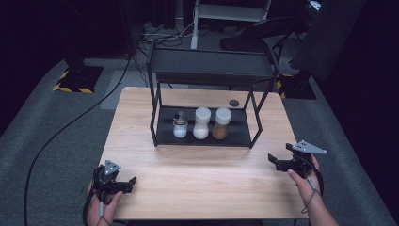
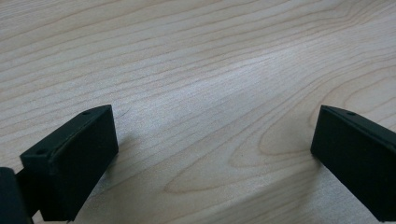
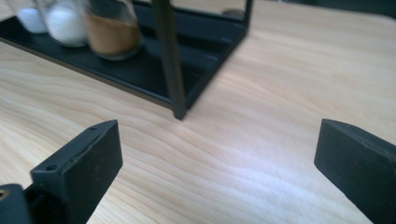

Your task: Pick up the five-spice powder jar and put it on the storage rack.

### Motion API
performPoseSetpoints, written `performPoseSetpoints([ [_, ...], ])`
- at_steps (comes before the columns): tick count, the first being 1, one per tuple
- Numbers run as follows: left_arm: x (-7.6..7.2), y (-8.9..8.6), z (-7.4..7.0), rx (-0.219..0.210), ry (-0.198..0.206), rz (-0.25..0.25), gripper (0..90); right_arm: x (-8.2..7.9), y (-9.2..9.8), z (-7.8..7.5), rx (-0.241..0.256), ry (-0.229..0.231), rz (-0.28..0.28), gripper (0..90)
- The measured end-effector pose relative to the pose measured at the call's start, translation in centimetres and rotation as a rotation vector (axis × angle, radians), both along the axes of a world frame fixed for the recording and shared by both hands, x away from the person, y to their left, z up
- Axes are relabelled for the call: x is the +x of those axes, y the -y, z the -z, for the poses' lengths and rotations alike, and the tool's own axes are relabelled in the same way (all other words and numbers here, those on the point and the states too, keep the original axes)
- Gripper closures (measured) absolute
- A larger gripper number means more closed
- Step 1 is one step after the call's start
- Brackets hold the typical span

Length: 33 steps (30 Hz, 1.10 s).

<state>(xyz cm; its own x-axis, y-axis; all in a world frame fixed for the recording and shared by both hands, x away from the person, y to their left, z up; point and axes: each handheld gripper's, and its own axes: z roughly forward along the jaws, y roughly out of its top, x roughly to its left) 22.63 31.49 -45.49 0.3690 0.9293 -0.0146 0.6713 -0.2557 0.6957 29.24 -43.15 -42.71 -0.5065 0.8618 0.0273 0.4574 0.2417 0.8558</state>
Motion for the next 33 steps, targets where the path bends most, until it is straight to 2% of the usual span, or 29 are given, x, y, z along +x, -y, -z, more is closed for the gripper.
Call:
performPoseSetpoints([
  [5, 0.0, 0.0, 0.0, 0.000, 0.000, -0.001, 0.1, 0.2, 0.3, 1.1, -0.017, -0.029, 0.022, 1.2],
  [13, 0.0, 0.0, 0.0, 0.000, -0.001, -0.001, 0.1, 0.2, 0.5, 2.3, -0.040, -0.065, 0.022, 1.2],
  [26, 0.0, 0.0, 0.0, 0.000, -0.001, 0.000, 0.1, 0.5, 0.0, 3.2, -0.091, -0.113, 0.009, 1.3],
  [28, 0.0, 0.0, 0.0, 0.000, 0.000, 0.000, 0.1, 0.6, 0.0, 3.1, -0.100, -0.131, 0.007, 1.6],
  [30, 0.0, 0.0, 0.0, 0.000, -0.001, 0.000, 0.1, 0.6, 0.0, 3.0, -0.117, -0.129, 0.002, 1.5],
  [33, 0.0, 0.0, 0.0, 0.000, -0.001, 0.000, 0.1, 1.0, 0.0, 2.7, -0.148, -0.167, -0.022, 0.1],
])
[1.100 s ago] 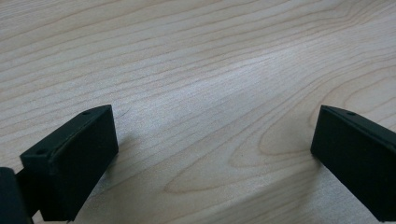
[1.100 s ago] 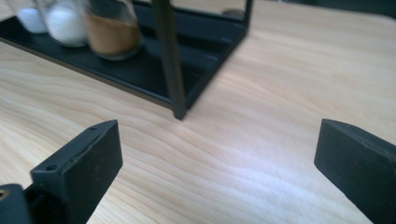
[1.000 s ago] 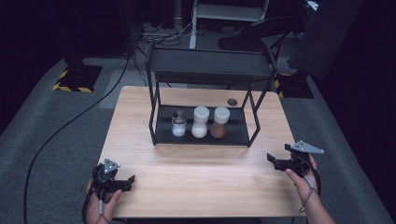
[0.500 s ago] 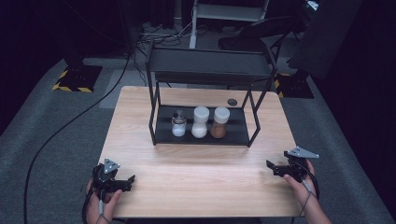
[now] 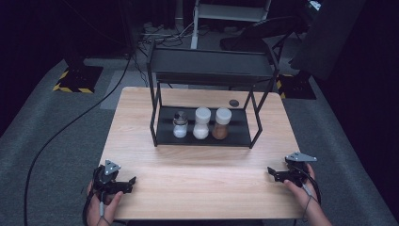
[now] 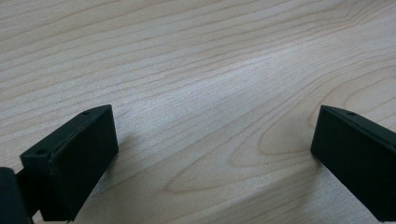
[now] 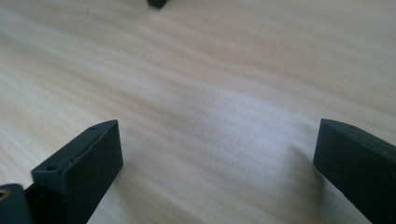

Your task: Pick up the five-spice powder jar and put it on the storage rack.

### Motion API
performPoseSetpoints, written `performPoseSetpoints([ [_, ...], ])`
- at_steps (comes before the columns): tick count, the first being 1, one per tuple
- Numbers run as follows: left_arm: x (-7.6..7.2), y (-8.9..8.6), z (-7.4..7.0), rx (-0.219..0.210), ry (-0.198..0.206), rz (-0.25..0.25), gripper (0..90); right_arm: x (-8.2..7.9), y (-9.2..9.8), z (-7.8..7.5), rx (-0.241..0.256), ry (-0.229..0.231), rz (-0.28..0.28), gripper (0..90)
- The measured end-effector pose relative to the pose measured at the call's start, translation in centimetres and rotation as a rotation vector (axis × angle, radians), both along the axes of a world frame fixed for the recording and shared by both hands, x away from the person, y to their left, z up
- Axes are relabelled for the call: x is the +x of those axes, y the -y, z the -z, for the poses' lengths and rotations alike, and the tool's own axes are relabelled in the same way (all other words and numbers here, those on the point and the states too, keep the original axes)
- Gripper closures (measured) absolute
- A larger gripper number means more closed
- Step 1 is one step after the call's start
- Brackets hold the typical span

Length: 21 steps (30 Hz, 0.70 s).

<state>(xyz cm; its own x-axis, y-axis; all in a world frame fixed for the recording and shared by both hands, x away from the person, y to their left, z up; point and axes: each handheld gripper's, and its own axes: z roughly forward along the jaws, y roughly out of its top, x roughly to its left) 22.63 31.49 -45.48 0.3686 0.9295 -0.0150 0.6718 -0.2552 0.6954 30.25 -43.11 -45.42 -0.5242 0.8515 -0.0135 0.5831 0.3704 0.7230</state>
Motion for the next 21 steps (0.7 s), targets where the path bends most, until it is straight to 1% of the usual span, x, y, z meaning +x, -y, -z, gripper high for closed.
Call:
performPoseSetpoints([
  [1, 0.0, 0.0, 0.0, 0.000, 0.000, 0.000, 0.1, 0.0, 0.1, 0.0, 0.000, -0.003, -0.006, 0.1],
  [19, 0.0, 0.0, 0.0, 0.001, 0.000, 0.000, 0.1, -0.1, 0.2, 0.0, 0.006, -0.006, -0.005, 0.4],
  [20, 0.0, 0.0, 0.0, 0.002, 0.000, 0.001, 0.1, -0.1, 0.6, 0.0, 0.027, -0.008, -0.016, 1.3],
  [21, 0.0, 0.0, 0.0, 0.002, 0.000, 0.001, 0.1, 0.0, 1.3, 0.2, 0.081, -0.012, -0.031, 2.0],
])
